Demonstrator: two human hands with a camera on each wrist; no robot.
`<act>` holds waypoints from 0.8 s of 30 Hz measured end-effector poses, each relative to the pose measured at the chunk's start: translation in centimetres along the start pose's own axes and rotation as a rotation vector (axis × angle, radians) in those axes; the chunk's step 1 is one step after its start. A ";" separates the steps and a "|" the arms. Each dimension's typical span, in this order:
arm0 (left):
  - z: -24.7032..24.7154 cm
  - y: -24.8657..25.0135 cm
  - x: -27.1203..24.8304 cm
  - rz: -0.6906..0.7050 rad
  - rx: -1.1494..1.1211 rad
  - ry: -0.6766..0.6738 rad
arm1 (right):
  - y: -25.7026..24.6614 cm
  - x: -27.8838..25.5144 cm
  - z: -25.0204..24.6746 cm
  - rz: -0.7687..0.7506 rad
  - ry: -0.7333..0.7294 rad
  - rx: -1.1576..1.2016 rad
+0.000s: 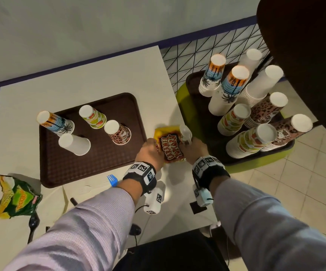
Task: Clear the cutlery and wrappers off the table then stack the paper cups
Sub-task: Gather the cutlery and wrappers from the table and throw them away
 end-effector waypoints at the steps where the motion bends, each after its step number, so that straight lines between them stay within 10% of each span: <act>1: 0.2 0.0 0.0 0.006 0.001 0.002 | 0.0 0.0 0.3 -0.004 0.004 -0.017; 12: -1.1 -0.5 -0.1 -0.105 -0.383 0.126 | 1.0 -1.6 -0.6 -0.050 -0.155 0.341; 24: -5.1 -0.8 -4.4 -0.115 -0.962 -0.273 | 0.9 -8.5 0.4 0.051 -0.363 1.062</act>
Point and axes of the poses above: each hand's wrist, its own x-axis towards the middle knuckle, its own z-axis out of the palm, y = z × x, the point moved 2 cm from there along x, towards the middle knuckle, and after that the axes turned 7 degrees about z, right-handed, at the moved point
